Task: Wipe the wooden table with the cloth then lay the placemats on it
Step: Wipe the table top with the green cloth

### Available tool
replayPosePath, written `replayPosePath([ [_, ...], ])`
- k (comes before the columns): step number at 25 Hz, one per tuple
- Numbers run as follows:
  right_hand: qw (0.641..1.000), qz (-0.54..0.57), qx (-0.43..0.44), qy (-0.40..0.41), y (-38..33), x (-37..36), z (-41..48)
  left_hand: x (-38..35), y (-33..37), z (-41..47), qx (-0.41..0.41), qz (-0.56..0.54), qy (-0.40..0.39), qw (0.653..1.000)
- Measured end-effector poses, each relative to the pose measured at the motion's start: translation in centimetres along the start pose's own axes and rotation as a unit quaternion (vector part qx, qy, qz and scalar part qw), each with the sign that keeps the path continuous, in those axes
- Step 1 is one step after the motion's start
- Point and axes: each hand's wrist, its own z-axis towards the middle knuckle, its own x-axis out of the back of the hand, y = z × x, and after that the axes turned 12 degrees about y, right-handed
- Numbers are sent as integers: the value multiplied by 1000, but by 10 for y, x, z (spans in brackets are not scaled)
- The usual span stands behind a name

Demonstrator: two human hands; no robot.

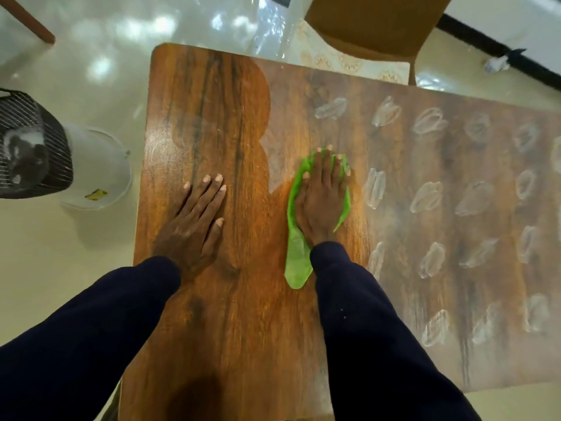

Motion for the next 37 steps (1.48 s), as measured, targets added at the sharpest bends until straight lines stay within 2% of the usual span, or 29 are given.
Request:
replayPosePath([
  [2, 996, 30, 77, -22, -35, -5, -4, 2, -1, 2, 0, -2, -2, 1000],
  [4, 977, 51, 195, -74, -47, 3, -27, 2, -2, 2, 1, -2, -6, 1000],
  [6, 943, 69, 303, -118, -27, 13, -39, 1, -3, 2, 0, 1, -9, 1000],
  [7, 937, 73, 321, -120, -10, 16, -36, 0, -3, 2, 2, 0, -10, 1000],
  [8, 946, 67, 300, -102, 6, 16, -28, 0, -3, 2, 5, -1, -9, 1000],
  [9, 966, 56, 241, -78, 18, 13, -16, 0, -2, 3, 7, -3, -8, 1000],
  [11, 995, 34, 85, -37, 25, 3, 15, 0, -2, 3, 13, -4, -10, 1000],
  [13, 1000, 19, 11, -18, 1, -8, 34, 0, -2, 2, 14, -2, -12, 1000],
  [14, 999, 17, 26, -21, -16, -12, 34, 1, -2, 2, 12, -1, -14, 1000],
  [18, 980, 57, 177, -75, -52, -6, -24, 0, -4, 2, 4, 8, -17, 1000],
  [22, 966, 56, 215, -128, -15, 34, -121, -4, -8, 3, -13, 15, -13, 1000],
  [24, 980, 50, 161, -105, 24, 52, -149, -3, -9, 2, -10, 11, -17, 1000],
  [26, 998, 28, 36, -50, 63, 58, -145, -3, -7, 1, -5, 5, -24, 1000],
  [28, 996, 1, -90, -11, 81, 50, -122, -2, -5, 3, 0, 1, -28, 1000],
  [30, 989, -18, -149, -3, 69, 40, -105, 1, -5, 3, 3, -1, -40, 999],
  [33, 997, 1, -81, -17, 25, 36, -127, 7, -1, 2, 3, 0, -58, 998],
  [35, 998, 29, -30, -52, -1, 47, -172, 10, 3, 2, 5, -13, -64, 998],
  [37, 995, 41, -14, -92, -7, 64, -228, 14, 7, -1, -11, -20, -53, 998],
])
